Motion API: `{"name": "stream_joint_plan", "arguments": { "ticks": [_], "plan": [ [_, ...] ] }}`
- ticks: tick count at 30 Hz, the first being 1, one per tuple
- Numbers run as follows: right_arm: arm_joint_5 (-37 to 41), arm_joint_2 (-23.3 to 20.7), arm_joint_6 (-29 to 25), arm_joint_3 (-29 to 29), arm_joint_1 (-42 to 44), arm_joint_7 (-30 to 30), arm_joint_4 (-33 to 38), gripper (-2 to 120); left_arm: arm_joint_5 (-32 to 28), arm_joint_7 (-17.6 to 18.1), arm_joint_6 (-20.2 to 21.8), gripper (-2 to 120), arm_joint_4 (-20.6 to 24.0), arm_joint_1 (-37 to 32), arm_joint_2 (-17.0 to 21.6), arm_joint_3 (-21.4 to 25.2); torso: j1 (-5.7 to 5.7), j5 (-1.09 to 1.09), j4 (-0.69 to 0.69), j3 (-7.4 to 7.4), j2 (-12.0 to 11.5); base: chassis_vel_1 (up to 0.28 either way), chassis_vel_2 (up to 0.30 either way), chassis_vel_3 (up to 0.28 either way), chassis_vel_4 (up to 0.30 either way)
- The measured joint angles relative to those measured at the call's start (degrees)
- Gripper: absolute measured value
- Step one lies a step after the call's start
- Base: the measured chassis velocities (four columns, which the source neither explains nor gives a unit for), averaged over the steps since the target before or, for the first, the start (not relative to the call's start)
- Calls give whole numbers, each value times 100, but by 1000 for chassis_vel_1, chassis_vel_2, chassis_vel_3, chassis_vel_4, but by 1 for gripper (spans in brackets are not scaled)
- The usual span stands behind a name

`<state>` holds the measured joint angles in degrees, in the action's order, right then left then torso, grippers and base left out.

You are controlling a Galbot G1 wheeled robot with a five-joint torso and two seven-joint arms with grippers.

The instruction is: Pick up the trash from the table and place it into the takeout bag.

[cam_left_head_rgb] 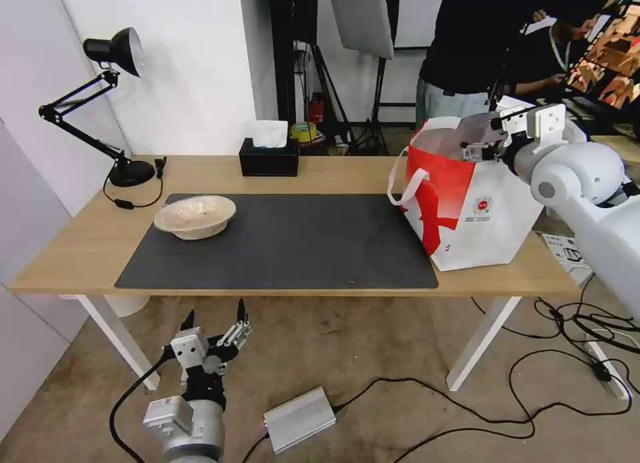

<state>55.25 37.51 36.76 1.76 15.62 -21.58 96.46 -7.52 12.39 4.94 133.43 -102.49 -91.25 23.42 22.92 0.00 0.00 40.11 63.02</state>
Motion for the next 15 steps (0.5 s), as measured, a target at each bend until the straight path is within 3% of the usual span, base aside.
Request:
{"name": "stream_joint_plan", "arguments": {
  "ticks": [4, 15],
  "plan": [
    [45, 147, -1262, -145, 282, -182, 62, 100, -3, 1, -1, 100, 32, -29, 0, 6, 0, 0, 1, 0, 0, 0, 0, 0, 0],
    [-10, 239, -2595, -596, 1028, -635, 607, 100, -4, 5, -13, 100, 88, -84, 0, 31, 0, 0, 0, 0, 0, 0, 0, 0, 0]
  ]
}}
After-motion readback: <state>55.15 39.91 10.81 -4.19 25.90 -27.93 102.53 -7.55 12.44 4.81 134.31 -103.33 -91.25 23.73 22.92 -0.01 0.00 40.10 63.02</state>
